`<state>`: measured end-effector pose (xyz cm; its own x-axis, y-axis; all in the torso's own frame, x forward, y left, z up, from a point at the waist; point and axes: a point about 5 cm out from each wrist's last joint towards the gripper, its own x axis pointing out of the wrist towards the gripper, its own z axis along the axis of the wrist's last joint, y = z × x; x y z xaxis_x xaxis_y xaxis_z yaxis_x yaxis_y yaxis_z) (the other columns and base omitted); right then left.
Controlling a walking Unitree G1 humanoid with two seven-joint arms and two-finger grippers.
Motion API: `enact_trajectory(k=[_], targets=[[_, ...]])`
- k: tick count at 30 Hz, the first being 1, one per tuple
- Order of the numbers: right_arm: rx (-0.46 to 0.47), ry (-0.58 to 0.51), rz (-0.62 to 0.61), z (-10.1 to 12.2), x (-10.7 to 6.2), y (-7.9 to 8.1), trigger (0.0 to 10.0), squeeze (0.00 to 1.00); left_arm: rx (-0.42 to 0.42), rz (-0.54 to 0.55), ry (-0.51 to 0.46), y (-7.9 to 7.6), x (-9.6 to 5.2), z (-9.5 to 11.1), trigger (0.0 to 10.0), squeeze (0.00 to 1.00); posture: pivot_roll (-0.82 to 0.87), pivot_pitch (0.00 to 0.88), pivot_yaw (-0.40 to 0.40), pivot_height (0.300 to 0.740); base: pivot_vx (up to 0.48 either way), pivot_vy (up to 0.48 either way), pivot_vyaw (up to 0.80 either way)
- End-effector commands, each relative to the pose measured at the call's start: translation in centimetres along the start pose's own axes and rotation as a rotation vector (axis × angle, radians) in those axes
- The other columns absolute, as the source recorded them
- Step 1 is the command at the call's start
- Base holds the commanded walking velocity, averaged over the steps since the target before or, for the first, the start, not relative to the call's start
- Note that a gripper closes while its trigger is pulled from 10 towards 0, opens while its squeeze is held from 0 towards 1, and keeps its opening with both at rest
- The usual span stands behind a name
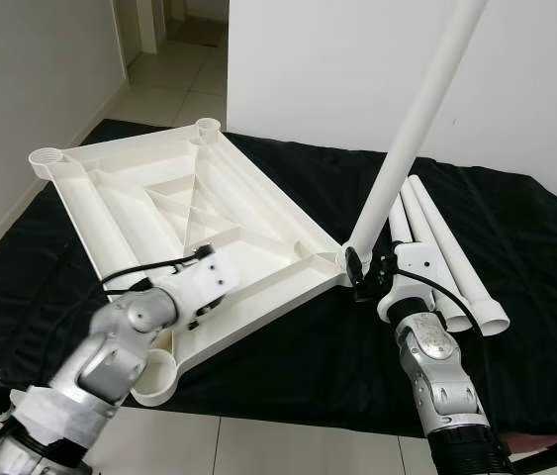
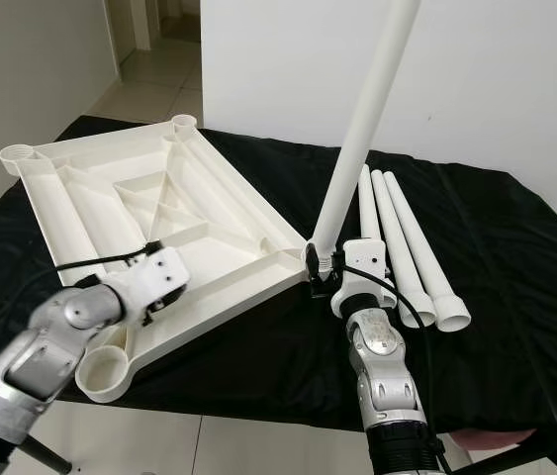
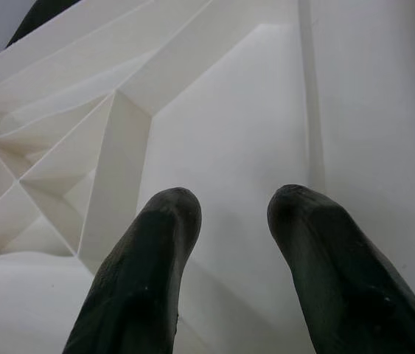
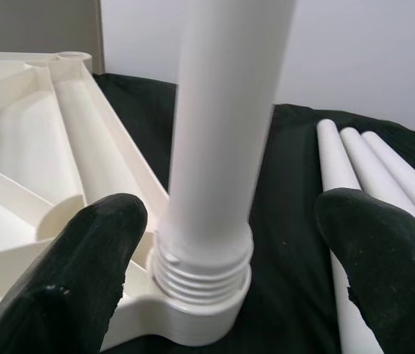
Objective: Building children table
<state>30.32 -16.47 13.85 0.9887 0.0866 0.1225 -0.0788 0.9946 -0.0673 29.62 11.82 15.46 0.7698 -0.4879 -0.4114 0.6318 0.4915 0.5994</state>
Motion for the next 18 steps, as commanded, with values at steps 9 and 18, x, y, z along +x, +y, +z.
enact_trajectory(k=[9, 18], targets=[[0.011, 0.018, -0.016, -0.7, -0.6, -0.3, 10.0, 0.00, -0.022, -0.034, -0.056, -0.8, 0.8, 2.0, 10.0, 0.00, -0.03, 0.000, -0.046, 0.740, 0.000, 0.000, 0.00], [0.011, 0.018, -0.023, -0.8, -0.8, -0.5, 10.0, 0.00, -0.005, -0.043, -0.029, 0.6, -0.1, 1.0, 10.0, 0.00, -0.03, 0.000, -0.044, 0.740, 0.000, 0.000, 0.00]])
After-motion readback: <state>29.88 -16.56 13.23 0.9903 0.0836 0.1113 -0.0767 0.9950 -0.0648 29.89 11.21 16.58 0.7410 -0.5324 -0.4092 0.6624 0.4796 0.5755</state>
